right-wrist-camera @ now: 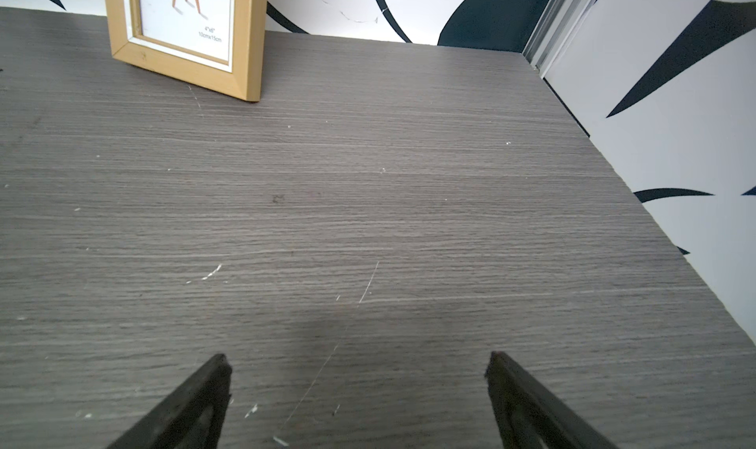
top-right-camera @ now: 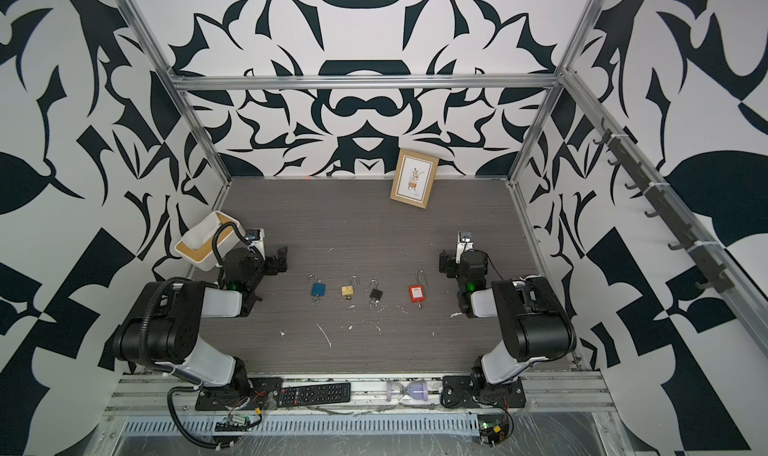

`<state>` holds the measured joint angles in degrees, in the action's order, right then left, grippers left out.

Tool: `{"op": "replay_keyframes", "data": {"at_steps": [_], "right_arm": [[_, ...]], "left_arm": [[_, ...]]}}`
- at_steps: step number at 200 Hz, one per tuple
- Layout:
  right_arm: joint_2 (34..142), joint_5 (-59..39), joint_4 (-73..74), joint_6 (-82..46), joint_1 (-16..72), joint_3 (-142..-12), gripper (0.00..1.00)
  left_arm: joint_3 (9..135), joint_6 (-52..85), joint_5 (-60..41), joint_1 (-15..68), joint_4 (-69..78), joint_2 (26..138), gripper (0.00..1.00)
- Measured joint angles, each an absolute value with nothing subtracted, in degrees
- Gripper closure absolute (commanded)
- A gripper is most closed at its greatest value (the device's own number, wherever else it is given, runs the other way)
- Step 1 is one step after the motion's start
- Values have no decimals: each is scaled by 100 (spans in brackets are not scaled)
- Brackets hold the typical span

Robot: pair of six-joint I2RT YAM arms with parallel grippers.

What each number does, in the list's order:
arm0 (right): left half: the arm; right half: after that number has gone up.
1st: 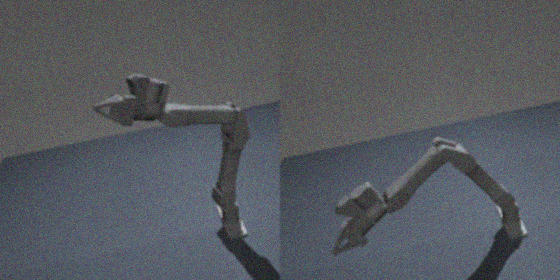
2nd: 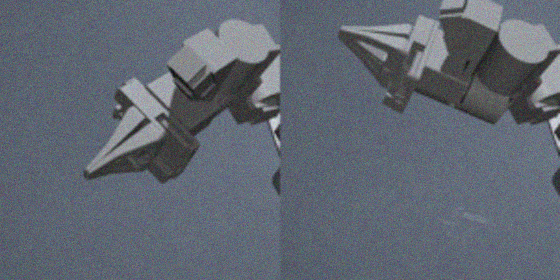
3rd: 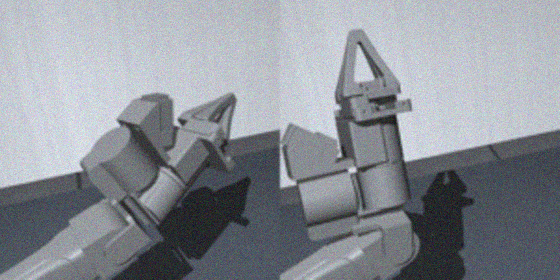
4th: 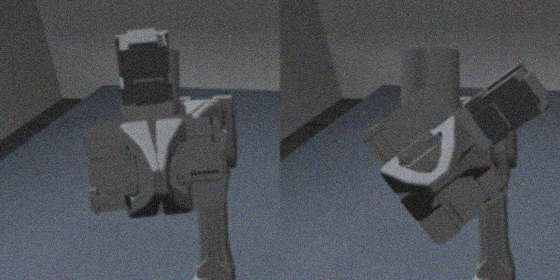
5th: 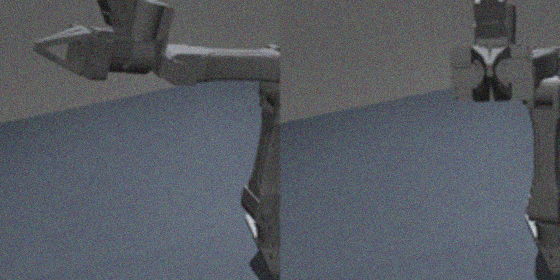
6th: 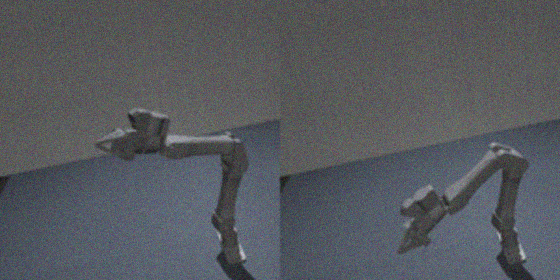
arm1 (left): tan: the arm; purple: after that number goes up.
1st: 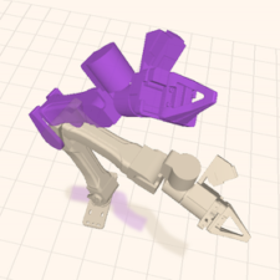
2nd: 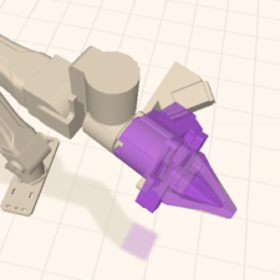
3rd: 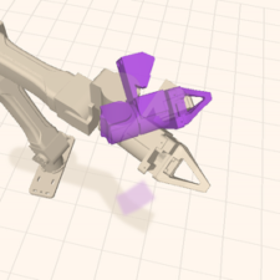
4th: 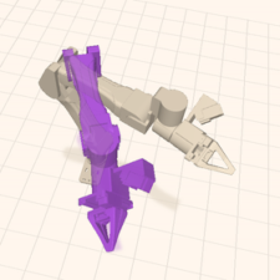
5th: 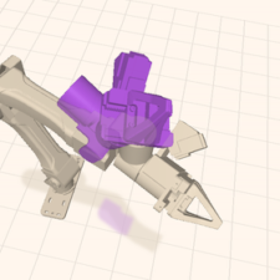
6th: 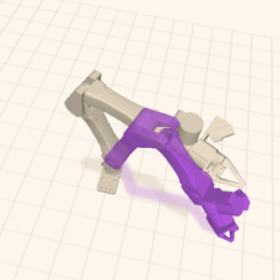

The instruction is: Lock with the key

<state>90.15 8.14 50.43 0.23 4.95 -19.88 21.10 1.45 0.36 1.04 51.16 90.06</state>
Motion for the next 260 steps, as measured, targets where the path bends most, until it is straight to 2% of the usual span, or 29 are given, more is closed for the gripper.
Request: {"op": "replay_keyframes", "data": {"at_steps": [25,49,82,111,124,154,196,229,260], "right_arm": [[8906,819,4890,34,519,-1994,1],[8154,1308,3972,84,836,-2193,1],[7474,2078,2134,-355,1570,-3573,0],[6831,2132,639,-1221,1898,-4335,0],[6449,1997,8,-1581,1962,-4368,1],[6027,1656,-1636,-2244,2099,-4578,10],[5894,958,-2860,-2794,2582,-4560,28],[6230,405,-2956,-2978,2838,-4449,26],[6936,176,-2851,-3050,3013,-4324,28]], "left_arm": [[2128,150,270,183,4967,8919,1],[2473,279,989,421,3629,7920,1],[2921,744,1457,552,2808,6300,1],[2939,1605,1490,602,2169,5725,1],[3030,2121,1170,602,1597,5699,1],[3341,2906,-82,620,491,5769,1],[3258,3426,-1728,849,-178,5400,1],[3437,3485,-2397,1085,-523,5393,2],[3612,3472,-2526,1393,-585,5647,2]]}}
